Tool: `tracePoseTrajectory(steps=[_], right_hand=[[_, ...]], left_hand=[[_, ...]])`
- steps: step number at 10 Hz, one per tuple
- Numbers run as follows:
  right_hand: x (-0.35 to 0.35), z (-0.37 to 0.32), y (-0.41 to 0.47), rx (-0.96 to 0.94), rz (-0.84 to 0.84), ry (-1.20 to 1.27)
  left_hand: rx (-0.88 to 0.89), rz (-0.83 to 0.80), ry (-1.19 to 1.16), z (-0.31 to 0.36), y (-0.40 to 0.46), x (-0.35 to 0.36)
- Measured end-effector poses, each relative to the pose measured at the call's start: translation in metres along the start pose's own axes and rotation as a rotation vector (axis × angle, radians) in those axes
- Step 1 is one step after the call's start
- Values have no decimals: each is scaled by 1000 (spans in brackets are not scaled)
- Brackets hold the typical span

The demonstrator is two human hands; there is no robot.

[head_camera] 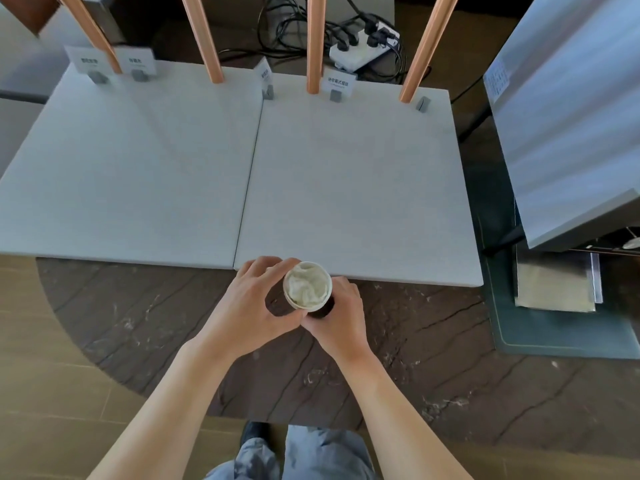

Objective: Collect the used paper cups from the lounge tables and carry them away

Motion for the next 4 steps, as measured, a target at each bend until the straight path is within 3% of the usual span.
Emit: tracePoseTrajectory(steps=[4], right_hand=[[2, -2, -2, 8, 58, 16]], left_hand=[[-129, 2, -53, -8, -17, -8]])
Point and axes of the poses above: each hand's wrist, its own y-axis towards the middle knuckle, its own x-axis out of the palm, z = x × y, the point moved 4 cm from there along y, towards the middle knuckle, and after that the axes turned 9 degrees about z, right-handed, at the moved point
